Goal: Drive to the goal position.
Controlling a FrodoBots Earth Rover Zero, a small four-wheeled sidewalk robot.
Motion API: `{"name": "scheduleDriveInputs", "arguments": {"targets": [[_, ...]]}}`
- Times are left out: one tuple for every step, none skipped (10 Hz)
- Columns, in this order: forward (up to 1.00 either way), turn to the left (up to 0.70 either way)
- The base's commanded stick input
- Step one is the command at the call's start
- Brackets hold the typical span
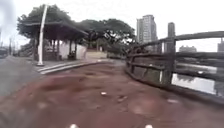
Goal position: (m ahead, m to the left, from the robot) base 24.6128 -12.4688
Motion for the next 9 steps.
{"name": "scheduleDriveInputs", "arguments": {"targets": [[0.85, 0.32], [0.85, 0.19], [0.85, 0.02], [0.85, 0.02], [0.85, 0.02], [0.85, 0.02], [0.85, 0.02], [0.85, 0.02], [0.85, 0.02]]}}
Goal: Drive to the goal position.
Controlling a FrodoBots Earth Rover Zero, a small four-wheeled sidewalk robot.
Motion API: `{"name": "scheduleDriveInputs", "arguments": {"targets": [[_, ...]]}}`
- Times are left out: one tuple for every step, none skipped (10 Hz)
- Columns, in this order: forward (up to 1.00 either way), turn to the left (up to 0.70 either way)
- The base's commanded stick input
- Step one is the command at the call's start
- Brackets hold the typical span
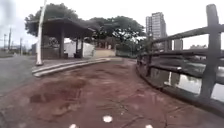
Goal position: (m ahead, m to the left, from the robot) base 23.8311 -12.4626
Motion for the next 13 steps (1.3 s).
{"name": "scheduleDriveInputs", "arguments": {"targets": [[0.85, 0.02], [0.85, 0.02], [0.85, 0.02], [0.85, 0.02], [0.85, 0.02], [0.85, 0.02], [0.85, 0.02], [0.85, 0.02], [0.85, 0.02], [0.85, 0.02], [0.85, 0.02], [0.85, 0.02], [0.85, 0.02]]}}
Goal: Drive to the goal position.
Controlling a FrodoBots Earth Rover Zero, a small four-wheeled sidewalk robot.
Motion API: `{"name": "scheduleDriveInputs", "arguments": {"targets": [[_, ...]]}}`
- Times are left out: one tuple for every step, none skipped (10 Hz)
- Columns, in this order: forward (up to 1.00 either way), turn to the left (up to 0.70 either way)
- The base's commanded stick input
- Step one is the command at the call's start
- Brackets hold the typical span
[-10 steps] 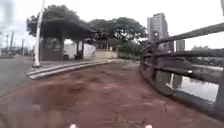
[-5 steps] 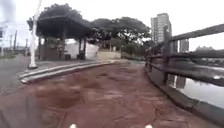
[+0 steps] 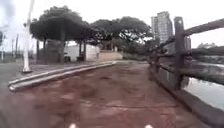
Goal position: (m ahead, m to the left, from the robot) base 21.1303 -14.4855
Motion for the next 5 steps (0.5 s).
{"name": "scheduleDriveInputs", "arguments": {"targets": [[0.85, 0.02], [0.85, 0.02], [0.85, 0.02], [0.85, 0.02], [0.85, 0.02]]}}
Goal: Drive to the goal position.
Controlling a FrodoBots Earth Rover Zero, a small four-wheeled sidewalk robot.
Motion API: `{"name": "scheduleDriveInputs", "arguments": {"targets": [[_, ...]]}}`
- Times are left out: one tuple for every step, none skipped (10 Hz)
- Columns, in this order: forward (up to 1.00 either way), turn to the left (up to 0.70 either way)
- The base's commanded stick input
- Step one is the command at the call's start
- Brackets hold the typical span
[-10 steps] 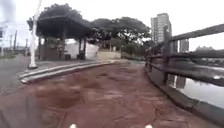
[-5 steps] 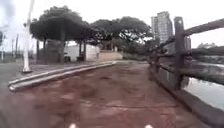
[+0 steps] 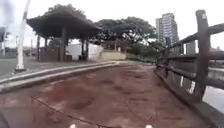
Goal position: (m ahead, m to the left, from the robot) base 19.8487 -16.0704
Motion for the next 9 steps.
{"name": "scheduleDriveInputs", "arguments": {"targets": [[0.85, 0.02], [0.85, 0.02], [0.85, 0.02], [0.85, 0.02], [0.85, 0.02], [0.85, 0.02], [0.85, 0.02], [0.85, 0.02], [0.85, 0.02]]}}
